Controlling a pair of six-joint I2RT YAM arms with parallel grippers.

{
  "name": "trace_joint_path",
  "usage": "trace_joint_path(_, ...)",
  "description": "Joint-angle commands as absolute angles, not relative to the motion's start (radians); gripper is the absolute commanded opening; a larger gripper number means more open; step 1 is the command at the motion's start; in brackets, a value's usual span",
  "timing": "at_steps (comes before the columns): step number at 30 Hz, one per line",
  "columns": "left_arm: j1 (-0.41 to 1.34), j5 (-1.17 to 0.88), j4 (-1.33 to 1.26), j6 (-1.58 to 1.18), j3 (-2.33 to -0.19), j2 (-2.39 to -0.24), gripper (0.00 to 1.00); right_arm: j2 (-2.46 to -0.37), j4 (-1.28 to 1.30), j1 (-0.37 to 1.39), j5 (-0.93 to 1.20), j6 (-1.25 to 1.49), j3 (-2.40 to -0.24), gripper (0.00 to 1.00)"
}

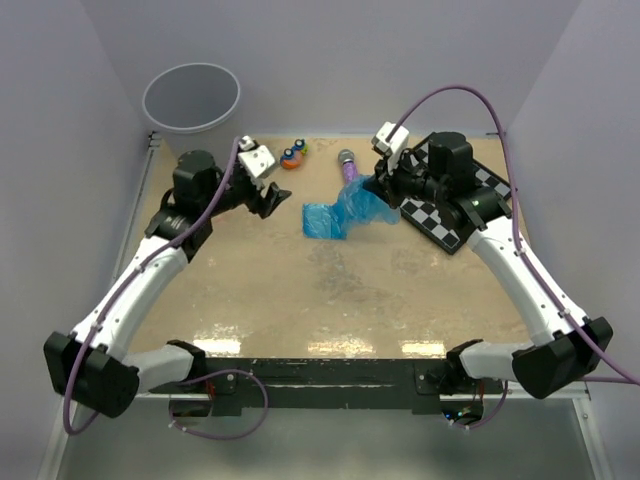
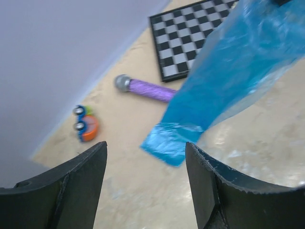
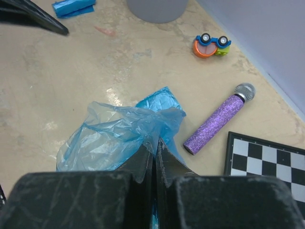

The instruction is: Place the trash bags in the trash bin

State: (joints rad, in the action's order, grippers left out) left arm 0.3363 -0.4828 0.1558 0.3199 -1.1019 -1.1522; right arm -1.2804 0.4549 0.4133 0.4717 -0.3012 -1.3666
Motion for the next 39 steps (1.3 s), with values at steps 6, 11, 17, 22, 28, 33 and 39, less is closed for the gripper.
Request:
trace_joint_path(6, 0.434, -0.687, 0.038, -0.066, -1.238, -1.315, 0.68, -1.293, 0.385, 0.456, 0.499, -0.235, -1.425, 0.00)
trace_joint_path(11, 0.462, -0.756, 0.017, -0.124, -1.270, -1.354, 0.65, -1.296, 0.368, 0.489, 0.463, -0.230, -1.427, 0.00)
trace_joint_path(17, 0.482, -0.816, -0.051, -0.199, -1.287, -1.390, 0.60, -1.296, 0.361, 0.499, 0.440, -0.238, -1.420, 0.00)
trace_joint_path(22, 0.486, -0.793, -0.051, -0.178, -1.293, -1.410, 0.50, -1.292, 0.364, 0.500, 0.434, -0.242, -1.413, 0.00)
trace_joint_path(28, 0.486, -0.824, -0.078, -0.192, -1.289, -1.411, 0.36, -1.296, 0.357, 0.500, 0.416, -0.245, -1.401, 0.00)
trace_joint_path(33, 0.486, -0.787, -0.075, -0.181, -1.269, -1.401, 0.31, -1.338, 0.348, 0.511, 0.436, -0.232, -1.411, 0.00)
trace_joint_path(39, 0.486, -0.741, -0.055, -0.157, -1.247, -1.379, 0.20, -1.373, 0.339, 0.514, 0.420, -0.221, -1.439, 0.00)
